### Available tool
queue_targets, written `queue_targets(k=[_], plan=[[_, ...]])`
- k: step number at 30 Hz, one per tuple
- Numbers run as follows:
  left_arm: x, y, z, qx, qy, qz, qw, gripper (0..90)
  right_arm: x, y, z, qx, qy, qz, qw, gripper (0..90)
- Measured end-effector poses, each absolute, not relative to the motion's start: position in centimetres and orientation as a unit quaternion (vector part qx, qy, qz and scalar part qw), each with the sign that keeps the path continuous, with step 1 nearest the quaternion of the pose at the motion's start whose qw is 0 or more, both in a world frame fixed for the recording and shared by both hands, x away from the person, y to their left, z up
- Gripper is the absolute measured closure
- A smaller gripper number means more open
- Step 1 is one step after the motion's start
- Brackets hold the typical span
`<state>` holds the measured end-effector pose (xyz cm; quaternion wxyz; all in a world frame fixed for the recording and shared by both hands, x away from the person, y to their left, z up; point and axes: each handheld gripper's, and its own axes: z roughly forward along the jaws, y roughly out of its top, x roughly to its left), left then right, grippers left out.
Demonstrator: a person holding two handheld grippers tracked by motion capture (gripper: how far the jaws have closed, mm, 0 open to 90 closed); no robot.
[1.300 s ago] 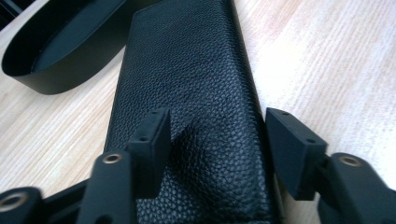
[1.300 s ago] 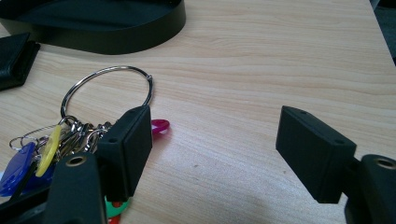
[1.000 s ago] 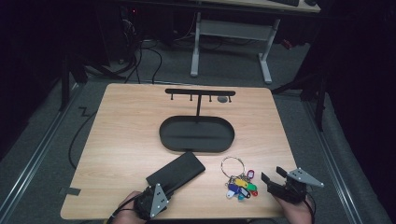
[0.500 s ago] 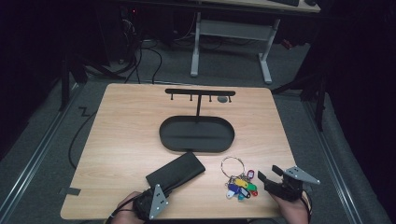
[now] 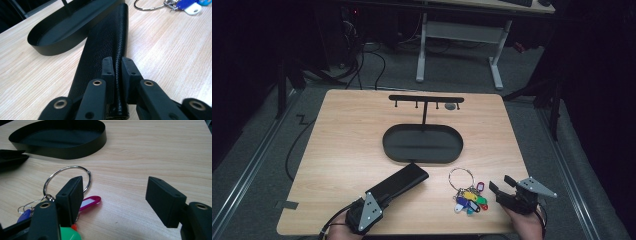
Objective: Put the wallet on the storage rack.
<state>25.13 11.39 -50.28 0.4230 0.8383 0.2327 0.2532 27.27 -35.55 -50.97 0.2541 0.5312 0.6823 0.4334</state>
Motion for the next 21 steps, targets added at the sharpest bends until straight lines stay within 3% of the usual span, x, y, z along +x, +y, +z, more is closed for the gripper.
queue_targets(k=[8,13,21], plan=[[25.9,11.9,-49.5,0.835,0.247,0.232,0.434,82.2,27.7,-35.0,-51.0,0.531,0.682,0.436,0.249,31.6],[26.2,13.3,-49.5,0.806,0.273,0.205,0.484,82.4,28.0,-34.8,-51.2,0.531,0.686,0.430,0.250,32.6],[25.7,15.1,-49.2,0.779,0.292,0.213,0.513,82.6,28.7,-34.8,-51.6,0.540,0.684,0.428,0.240,32.8]])
